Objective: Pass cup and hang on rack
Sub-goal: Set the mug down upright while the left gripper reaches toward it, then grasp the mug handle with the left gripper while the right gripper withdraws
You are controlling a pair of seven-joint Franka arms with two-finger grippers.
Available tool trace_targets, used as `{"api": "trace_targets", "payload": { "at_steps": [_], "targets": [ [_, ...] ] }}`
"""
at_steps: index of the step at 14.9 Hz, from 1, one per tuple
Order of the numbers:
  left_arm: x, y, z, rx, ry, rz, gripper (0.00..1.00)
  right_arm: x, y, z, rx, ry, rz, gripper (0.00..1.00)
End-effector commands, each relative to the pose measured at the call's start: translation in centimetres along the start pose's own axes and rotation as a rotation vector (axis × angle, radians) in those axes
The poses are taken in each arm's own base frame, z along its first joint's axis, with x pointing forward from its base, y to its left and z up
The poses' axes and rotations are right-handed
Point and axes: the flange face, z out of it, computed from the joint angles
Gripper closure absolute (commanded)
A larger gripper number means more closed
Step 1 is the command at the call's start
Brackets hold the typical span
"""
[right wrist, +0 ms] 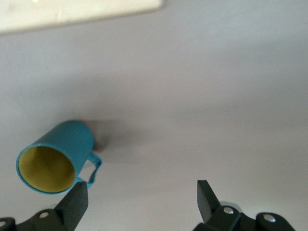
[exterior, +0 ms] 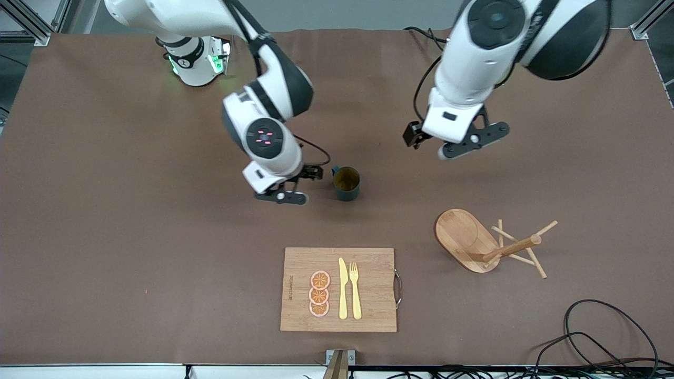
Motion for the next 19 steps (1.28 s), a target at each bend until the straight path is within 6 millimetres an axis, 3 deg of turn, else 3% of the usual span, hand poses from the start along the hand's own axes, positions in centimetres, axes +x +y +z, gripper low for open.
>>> {"api": "trace_targets", "payload": {
  "at_steps": [1,4,7,10,11,14,16,19],
  "targets": [
    [-2.6,5.4,2.1,0.009,0.067,-0.062,0.0,1.7,5.7,-3.7,-0.044,0.037,0.033,0.0],
    [-5.3,11.0,5.0,-0.004,0.134,-0.134,0.0,4.5,12.9,-6.9,-0.083,0.032,-0.059,0.0],
    [-9.4,15.4,9.4,0.023,0.253,-0.125,0.0,6.8,20.5,-9.4,-0.064,0.013,-0.139,0.0],
    [-14.0,18.5,14.9,0.067,0.392,-0.13,0.0,8.7,27.8,-11.8,-0.046,0.027,-0.203,0.0],
    [-16.4,19.6,17.0,0.076,0.447,-0.119,0.0,9.3,30.2,-12.5,-0.042,0.031,-0.212,0.0],
    [-21.0,21.5,23.9,0.078,0.628,-0.183,0.0,10.4,38.3,-16.3,-0.03,0.029,-0.214,0.0],
    [-23.2,22.0,28.5,0.083,0.73,-0.206,0.0,10.5,41.2,-17.1,-0.041,0.028,-0.225,0.0],
    [-26.1,22.0,34.1,0.083,0.854,-0.229,0.03,10.6,42.3,-17.2,-0.062,0.029,-0.216,0.0]
  ]
}}
